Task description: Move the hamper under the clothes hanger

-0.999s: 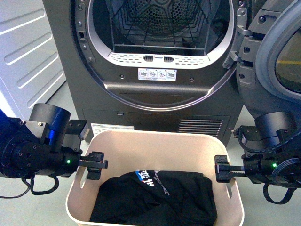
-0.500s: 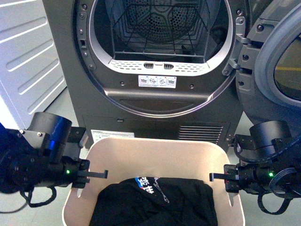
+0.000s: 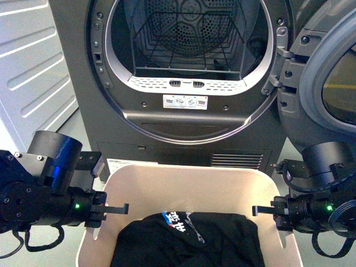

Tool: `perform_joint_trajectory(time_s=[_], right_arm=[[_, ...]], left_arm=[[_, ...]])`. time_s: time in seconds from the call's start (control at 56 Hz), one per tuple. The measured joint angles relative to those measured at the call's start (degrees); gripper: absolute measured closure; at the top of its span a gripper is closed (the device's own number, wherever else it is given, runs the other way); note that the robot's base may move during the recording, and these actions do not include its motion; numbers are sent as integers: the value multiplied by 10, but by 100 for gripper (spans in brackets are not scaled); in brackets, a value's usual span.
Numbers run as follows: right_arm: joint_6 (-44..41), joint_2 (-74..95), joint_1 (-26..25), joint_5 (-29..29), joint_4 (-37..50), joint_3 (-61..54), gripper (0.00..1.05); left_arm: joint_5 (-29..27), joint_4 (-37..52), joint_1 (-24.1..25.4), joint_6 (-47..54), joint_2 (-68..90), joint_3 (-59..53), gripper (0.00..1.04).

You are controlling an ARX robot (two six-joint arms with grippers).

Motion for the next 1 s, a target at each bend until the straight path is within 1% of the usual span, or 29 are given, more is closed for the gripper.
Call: perform_joint_trajectory(time_s=[0.446, 0.749, 0.999], right_arm=[[-8, -67, 9, -10, -12, -19, 102], [-11, -70, 12, -30, -20, -43, 102], [-11, -69, 12, -34, -7, -49, 102]], left_arm=[[4, -13, 14, 0, -3, 9, 101], [-4, -27, 24, -5, -9, 14, 101], [-7, -28, 24, -5, -24, 14, 101]])
